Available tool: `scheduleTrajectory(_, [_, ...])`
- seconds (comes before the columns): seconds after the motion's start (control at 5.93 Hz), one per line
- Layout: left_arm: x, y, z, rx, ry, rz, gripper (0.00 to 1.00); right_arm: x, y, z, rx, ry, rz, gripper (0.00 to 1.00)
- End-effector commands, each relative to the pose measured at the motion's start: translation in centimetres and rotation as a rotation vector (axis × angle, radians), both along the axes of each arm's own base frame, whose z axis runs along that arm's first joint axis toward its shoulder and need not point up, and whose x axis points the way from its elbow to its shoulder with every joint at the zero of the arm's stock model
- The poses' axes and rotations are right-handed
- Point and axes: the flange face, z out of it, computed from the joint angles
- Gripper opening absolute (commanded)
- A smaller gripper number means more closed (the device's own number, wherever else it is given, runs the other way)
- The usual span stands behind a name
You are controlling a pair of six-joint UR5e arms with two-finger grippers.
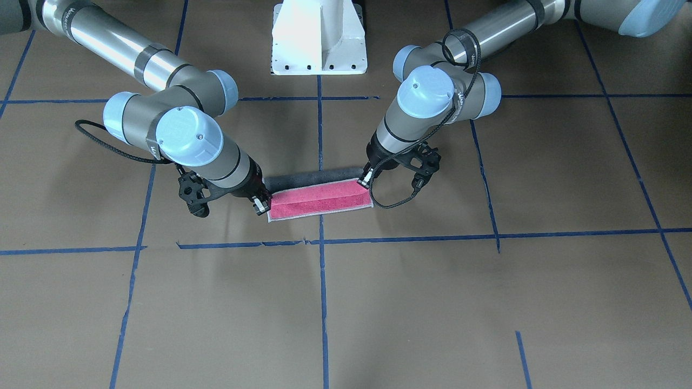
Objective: Fold towel twice with both arms
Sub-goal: 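Release the towel and raise the right gripper away while left grips the folded end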
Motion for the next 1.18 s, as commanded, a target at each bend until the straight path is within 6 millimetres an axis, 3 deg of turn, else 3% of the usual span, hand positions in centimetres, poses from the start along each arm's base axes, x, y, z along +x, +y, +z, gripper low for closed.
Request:
scheduleTrajectory(0.0, [-0.2,0.1,0.1,0.032,0.028,0.004,0.99,-0.1,0.1,-0.1,0.005,-0.003,-0.003,0.99])
scheduleTrajectory(0.34, [-0.6,0.1,0.6,0.051,0.042,0.002,1.0,1.5,-1.3,0.5,0.053,0.0,-0.008,1.0])
scheduleTrajectory(0.67, [-3.4,-2.6,0.8,0.064,0.039,-0.039,1.0,6.1,-4.7,1.8,0.083,0.006,0.024,1.0])
scheduleTrajectory(0.84, [-4.8,-2.4,1.3,0.108,0.041,0.0,1.0,8.5,-5.9,1.9,0.078,-0.023,0.014,1.0])
scheduleTrajectory(1.01, [-6.6,-0.4,0.9,0.205,0.072,0.092,1.0,11.0,-5.8,3.3,0.113,-0.047,-0.021,1.0])
